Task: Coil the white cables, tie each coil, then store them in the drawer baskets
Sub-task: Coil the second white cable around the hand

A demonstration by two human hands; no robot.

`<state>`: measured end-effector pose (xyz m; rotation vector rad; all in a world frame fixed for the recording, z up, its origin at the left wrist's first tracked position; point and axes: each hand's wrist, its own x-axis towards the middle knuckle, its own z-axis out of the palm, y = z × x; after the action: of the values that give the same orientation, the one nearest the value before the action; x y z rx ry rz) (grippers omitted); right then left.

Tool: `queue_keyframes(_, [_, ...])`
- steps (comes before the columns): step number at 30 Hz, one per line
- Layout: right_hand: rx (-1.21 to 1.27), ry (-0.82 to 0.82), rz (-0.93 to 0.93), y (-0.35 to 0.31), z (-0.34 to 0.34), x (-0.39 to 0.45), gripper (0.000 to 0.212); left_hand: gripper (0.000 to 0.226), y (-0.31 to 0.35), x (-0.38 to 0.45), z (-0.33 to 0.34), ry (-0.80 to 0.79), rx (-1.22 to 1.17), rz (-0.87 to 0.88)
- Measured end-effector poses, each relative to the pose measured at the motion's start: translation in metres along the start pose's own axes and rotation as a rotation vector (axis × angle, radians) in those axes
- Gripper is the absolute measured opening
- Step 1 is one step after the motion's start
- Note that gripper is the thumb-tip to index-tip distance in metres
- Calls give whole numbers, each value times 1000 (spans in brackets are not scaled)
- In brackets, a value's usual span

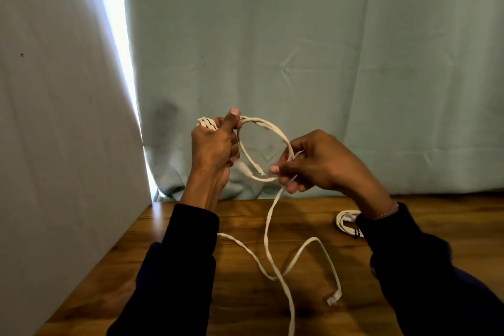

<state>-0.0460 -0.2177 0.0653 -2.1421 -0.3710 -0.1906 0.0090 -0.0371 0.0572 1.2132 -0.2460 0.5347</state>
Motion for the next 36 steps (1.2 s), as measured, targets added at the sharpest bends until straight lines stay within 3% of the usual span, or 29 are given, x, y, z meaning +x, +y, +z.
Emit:
queue_keyframes(3, [-364, 157, -106, 8, 4, 8, 32, 29, 1, -1, 1, -5, 41, 1])
queue_keyframes(6, [-540, 98, -163, 9, -3, 8, 41, 29, -1, 0, 0, 33, 67, 1])
queue_keyframes(11, [-264, -54, -154, 12, -29, 3, 18, 28, -4, 6, -4, 159, 23, -34])
queue_keyframes(20, [-409, 77, -169, 33, -40, 15, 20, 34, -1, 13, -14, 427, -222, -2])
queue_keyframes(26, [-375, 64, -189, 39, -27, 24, 21, 33, 1, 12, -13, 342, -316, -56])
queue_keyframes(36, [-393, -13, -257, 39, 4, 31, 21, 30, 1, -4, 8, 266, -228, -86])
